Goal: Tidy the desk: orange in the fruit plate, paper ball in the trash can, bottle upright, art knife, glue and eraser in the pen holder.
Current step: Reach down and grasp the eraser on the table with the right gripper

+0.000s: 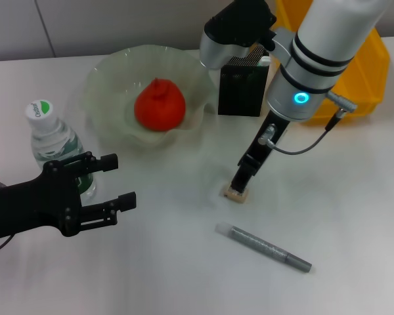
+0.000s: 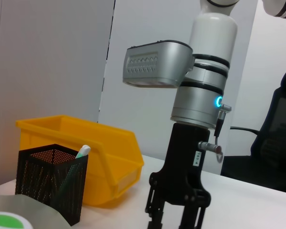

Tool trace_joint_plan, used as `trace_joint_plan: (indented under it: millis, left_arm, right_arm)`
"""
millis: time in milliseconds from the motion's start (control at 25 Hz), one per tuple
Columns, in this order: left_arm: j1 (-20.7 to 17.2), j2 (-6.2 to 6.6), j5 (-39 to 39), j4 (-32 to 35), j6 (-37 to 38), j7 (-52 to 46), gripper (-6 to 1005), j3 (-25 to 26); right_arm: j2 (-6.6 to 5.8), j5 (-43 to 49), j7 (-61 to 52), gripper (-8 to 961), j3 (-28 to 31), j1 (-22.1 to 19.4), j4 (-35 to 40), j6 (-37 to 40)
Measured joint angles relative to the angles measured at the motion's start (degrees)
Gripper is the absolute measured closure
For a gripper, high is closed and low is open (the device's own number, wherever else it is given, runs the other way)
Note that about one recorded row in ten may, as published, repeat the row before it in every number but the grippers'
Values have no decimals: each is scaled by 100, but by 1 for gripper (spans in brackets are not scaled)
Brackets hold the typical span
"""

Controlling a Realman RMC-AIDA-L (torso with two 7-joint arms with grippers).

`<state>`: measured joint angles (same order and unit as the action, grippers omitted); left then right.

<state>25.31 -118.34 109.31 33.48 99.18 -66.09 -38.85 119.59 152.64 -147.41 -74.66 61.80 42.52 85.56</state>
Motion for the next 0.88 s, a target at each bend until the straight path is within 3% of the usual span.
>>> trace_joint_plan:
  millis: [240,400,880]
  left_arm:
    - [0,3,-14,0,-87,0,200,0]
    - [15,3,-17,0,-137,0,200,0]
    - [27,-5,-34,-44,-146,0,200,0]
  right_arm:
    - [4,-158,-14,346,-260,22,-210,-354]
    - [19,-476,-42,347,-753,138,-474,-619]
    - [30,-829,-359,347,-1581,160,-532,-998]
